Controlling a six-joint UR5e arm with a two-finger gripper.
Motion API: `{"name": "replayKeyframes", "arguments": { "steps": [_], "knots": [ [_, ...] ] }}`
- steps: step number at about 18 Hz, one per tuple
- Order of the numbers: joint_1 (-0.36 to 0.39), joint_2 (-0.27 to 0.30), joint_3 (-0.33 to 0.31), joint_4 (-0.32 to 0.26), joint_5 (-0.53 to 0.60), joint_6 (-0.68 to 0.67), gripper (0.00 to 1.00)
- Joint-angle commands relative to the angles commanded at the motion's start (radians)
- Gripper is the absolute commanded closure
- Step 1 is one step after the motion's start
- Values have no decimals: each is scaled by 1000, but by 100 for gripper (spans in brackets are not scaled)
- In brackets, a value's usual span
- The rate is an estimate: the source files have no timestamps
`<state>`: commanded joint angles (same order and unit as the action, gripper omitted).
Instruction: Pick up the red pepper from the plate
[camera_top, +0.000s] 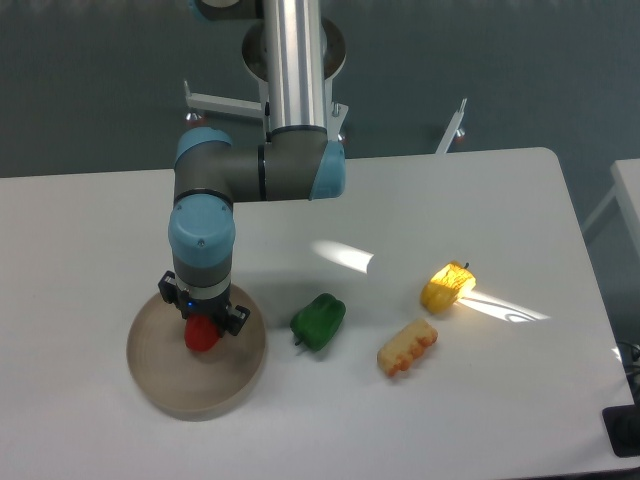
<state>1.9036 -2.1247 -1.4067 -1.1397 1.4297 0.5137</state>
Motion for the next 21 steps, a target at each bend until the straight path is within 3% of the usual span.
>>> {"name": "replayKeyframes", "arguments": {
  "steps": [6,11,15,21],
  "knots": [
    [77,51,29,-70,0,161,57],
    [208,107,35,-136,67,420,57],
    [278,117,49,-146,98,566,57],
    [299,101,77,-146,133,626,57]
  ]
}}
